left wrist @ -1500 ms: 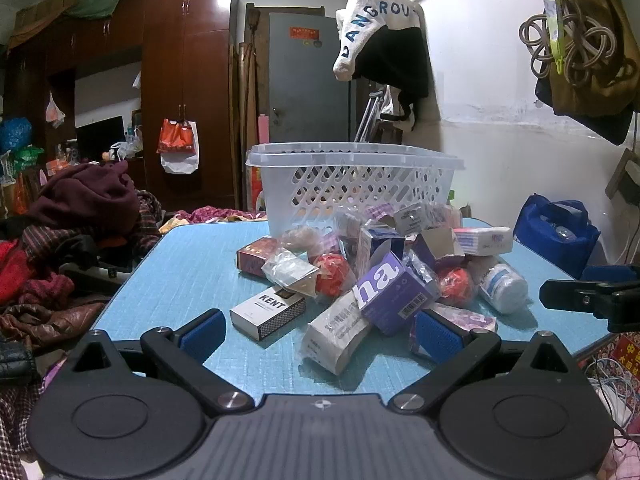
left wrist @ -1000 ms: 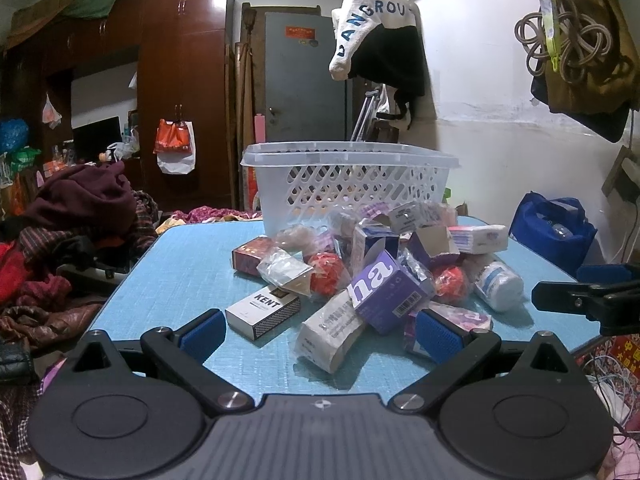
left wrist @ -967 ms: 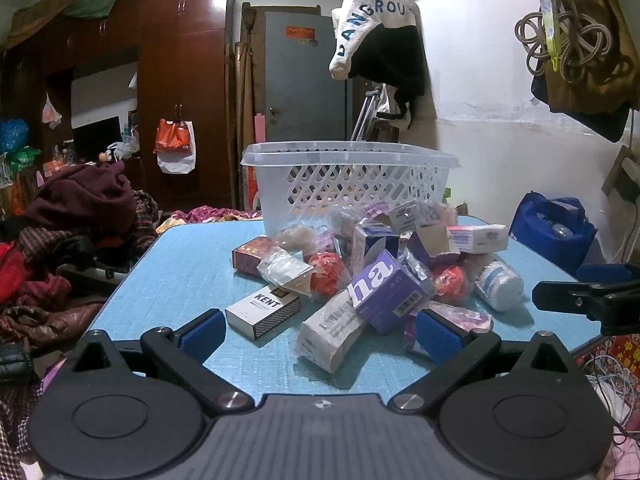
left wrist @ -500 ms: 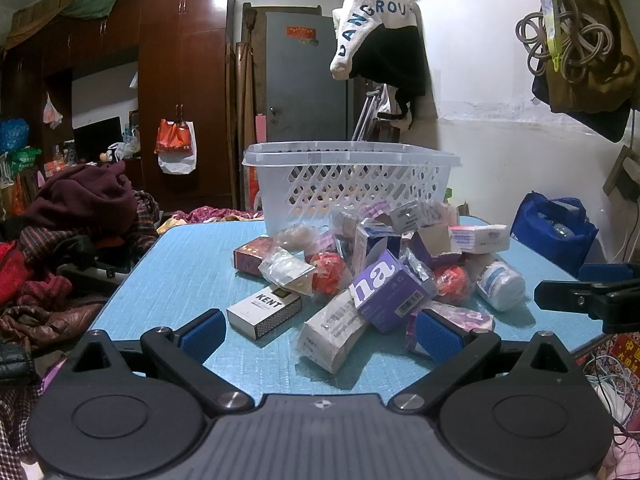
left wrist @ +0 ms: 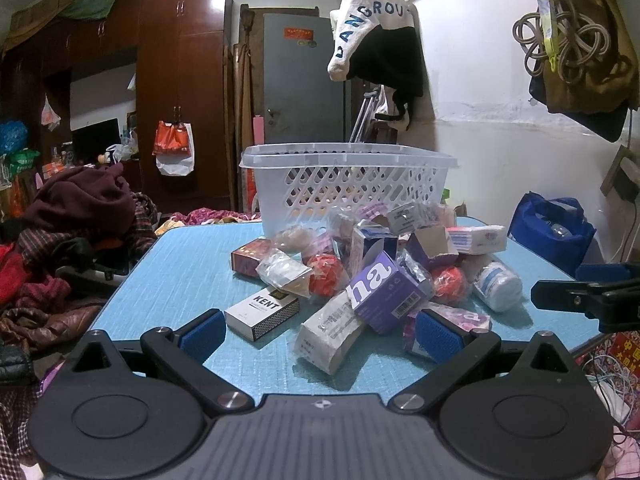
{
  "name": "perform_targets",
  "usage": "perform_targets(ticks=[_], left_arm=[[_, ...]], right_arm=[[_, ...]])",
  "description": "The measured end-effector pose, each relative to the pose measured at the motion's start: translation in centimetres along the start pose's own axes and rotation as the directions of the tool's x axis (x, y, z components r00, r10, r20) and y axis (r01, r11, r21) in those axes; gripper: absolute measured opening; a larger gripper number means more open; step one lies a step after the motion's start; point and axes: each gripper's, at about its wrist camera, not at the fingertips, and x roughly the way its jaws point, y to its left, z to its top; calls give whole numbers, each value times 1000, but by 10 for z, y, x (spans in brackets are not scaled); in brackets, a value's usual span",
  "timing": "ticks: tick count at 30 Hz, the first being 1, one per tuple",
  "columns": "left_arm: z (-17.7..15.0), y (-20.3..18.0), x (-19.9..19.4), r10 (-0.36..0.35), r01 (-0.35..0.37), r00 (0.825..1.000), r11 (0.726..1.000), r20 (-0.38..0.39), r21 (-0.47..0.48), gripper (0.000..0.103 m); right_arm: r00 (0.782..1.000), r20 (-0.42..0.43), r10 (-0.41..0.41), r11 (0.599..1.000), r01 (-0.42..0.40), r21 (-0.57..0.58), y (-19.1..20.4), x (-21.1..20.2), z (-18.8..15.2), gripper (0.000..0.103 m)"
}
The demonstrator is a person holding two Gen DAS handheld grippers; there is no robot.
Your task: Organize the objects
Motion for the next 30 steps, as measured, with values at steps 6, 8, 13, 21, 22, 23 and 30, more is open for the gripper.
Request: perform_targets(ticks=[6,8,13,21,22,23,30], left_arm=[[-1,4,0,24,-23,999,1000,32,-15,102],[-2,9,0,48,-47,994,999,94,-13,103],[-4,25,17,134,-139,983,990,126,33,103],[-8,58,44,12,-11,999,1000,49,-26,95],[-8,61,48,14,-12,999,999,49,-37,93],[-7,63,52,9,-7,999,999,47,-44,92],[-5,64,80,-37,37,999,999,6,16,83]], right_arm=[[1000,23,14,999,-15,29,-1,0,2,103],[996,78,50,998,-52,29,-1,1,3,103],[997,75,-14,1000,14,-2,-5,27,11,103],[996,42,-73,997,73,-8,-19,68,26,103],[997,39,-73,997,73,-5,-21,71,27,103],[998,44,-54,999,54,4,-23,71,28,103],[1000,20,20,999,-21,41,-29,82,33,83]])
